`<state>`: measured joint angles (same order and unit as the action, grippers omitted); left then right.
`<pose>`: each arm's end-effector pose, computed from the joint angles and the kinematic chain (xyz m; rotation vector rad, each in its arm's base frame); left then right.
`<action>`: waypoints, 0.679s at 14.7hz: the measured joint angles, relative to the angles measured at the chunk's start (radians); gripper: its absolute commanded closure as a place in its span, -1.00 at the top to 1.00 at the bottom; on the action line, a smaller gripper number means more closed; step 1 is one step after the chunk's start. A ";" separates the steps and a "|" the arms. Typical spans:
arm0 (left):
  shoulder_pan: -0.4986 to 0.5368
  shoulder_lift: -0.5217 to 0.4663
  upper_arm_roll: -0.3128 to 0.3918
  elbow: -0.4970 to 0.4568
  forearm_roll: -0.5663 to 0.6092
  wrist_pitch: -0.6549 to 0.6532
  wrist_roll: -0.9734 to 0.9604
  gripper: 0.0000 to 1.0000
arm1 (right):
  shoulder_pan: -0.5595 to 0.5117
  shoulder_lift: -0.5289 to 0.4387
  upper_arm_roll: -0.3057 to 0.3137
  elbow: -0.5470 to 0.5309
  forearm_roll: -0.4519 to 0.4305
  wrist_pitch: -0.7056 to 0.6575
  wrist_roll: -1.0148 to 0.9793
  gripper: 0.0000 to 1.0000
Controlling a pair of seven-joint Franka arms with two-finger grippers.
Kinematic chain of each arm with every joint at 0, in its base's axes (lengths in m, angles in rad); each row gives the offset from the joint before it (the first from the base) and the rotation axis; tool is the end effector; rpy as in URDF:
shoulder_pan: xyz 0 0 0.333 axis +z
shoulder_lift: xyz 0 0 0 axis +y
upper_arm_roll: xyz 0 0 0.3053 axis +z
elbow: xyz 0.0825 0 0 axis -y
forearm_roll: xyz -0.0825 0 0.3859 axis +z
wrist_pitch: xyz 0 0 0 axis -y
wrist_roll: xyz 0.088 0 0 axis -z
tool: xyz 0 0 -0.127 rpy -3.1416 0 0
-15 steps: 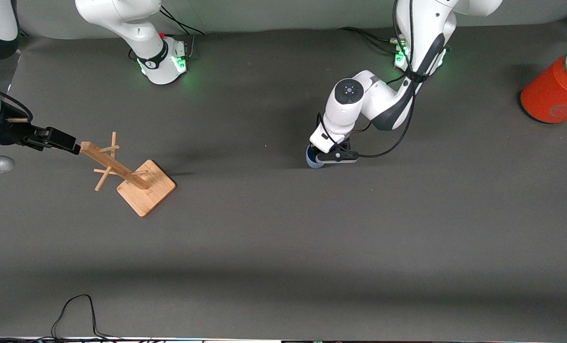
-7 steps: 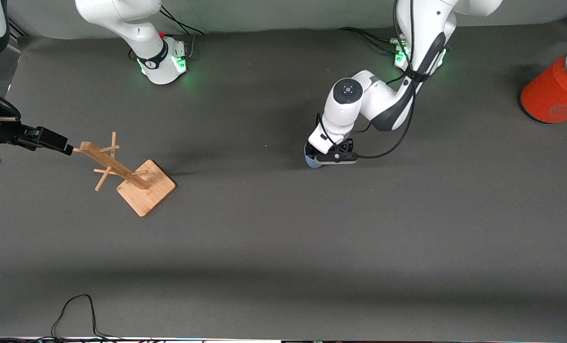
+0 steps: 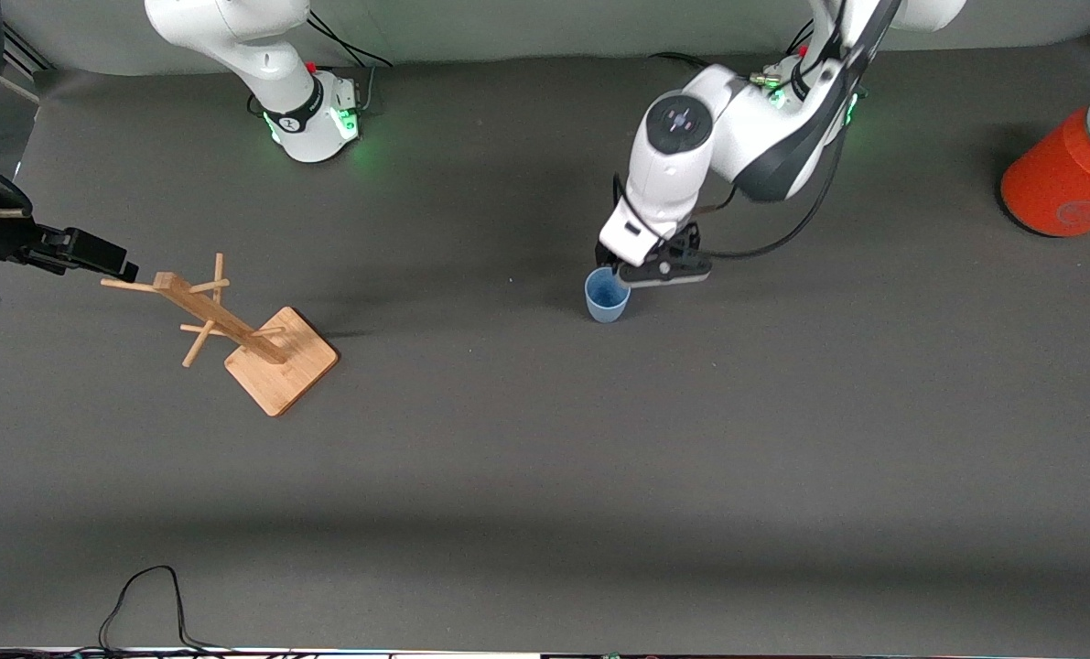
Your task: Rotate and upright cup with both arms
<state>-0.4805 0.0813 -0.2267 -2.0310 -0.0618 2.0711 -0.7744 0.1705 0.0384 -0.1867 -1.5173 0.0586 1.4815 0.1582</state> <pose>0.4259 -0.3681 0.3732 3.1090 0.1529 -0.1208 0.5570 0.0008 0.5906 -3.0819 0.2648 0.1191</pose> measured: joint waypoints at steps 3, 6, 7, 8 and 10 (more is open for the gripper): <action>0.087 -0.101 0.090 0.139 -0.052 -0.302 0.174 1.00 | 0.004 0.001 0.005 0.015 0.002 -0.020 0.000 1.00; 0.203 -0.129 0.177 0.231 -0.054 -0.429 0.330 1.00 | 0.006 0.004 0.009 0.015 0.002 -0.026 0.000 1.00; 0.233 -0.135 0.203 0.242 -0.054 -0.443 0.380 1.00 | 0.006 0.007 0.009 0.015 0.002 -0.026 0.000 1.00; 0.257 -0.140 0.228 0.248 -0.050 -0.452 0.423 1.00 | 0.006 0.009 0.009 0.016 0.002 -0.026 -0.001 1.00; 0.285 -0.151 0.275 0.255 -0.027 -0.454 0.480 1.00 | 0.006 0.012 0.009 0.018 0.002 -0.026 -0.025 1.00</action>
<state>-0.1951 -0.0692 0.0479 -1.7762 -0.0887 1.6174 -0.2946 0.1762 0.0503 -0.1775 -1.4992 0.0607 1.4555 0.1331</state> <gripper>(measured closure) 0.000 0.000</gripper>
